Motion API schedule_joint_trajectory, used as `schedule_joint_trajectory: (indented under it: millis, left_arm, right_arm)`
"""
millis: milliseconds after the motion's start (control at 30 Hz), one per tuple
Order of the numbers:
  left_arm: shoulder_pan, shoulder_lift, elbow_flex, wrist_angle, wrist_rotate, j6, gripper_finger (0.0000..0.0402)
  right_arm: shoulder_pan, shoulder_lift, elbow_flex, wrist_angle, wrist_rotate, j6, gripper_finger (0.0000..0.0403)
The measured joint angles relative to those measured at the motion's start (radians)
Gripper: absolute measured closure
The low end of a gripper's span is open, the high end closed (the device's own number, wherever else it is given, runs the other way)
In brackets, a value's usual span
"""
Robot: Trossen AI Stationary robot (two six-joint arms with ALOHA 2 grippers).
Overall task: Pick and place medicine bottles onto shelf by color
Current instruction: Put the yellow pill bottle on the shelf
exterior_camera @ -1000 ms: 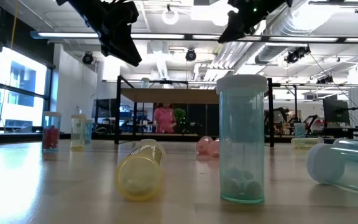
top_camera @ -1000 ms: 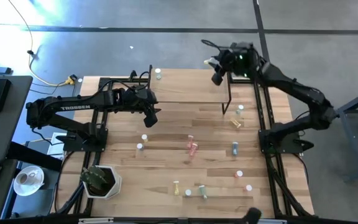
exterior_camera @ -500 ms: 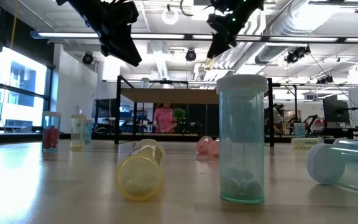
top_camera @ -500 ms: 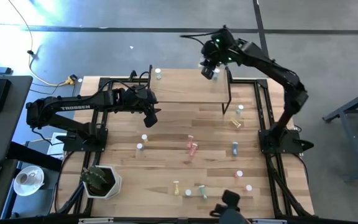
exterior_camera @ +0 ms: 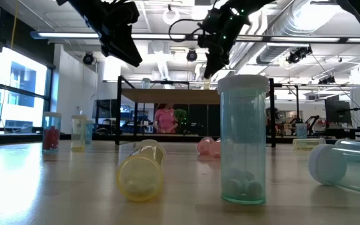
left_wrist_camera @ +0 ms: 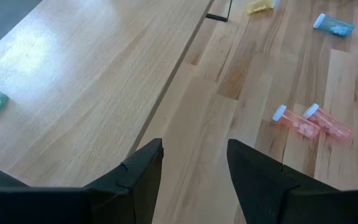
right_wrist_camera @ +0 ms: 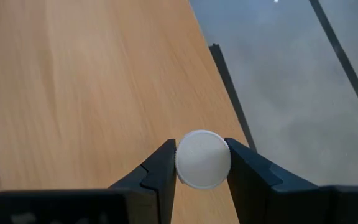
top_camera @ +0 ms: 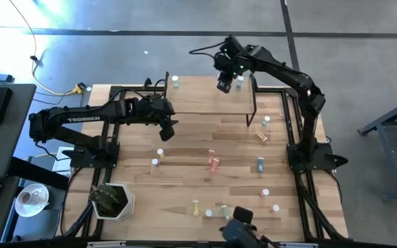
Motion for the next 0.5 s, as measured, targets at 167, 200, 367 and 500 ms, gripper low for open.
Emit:
schedule_joint_trajectory:
  millis: [167, 200, 367, 500]
  left_arm:
    - [0.000, 0.000, 0.000, 0.000, 0.000, -0.001, 0.0229]
    - [0.000, 0.000, 0.000, 0.000, 0.000, -0.003, 0.0229]
    - [0.000, 0.000, 0.000, 0.000, 0.000, -0.008, 0.0229]
    - [0.000, 0.000, 0.000, -0.001, 0.000, -0.008, 0.0229]
  right_arm:
    - [0.000, 0.021, 0.000, 0.000, -0.007, 0.000, 0.0293]
    - [0.000, 0.026, 0.000, -0.003, -0.008, 0.000, 0.0293]
    - [0.000, 0.044, 0.000, -0.006, -0.009, 0.000, 0.0293]
    - [0.002, 0.052, 0.001, 0.002, -0.011, 0.001, 0.0293]
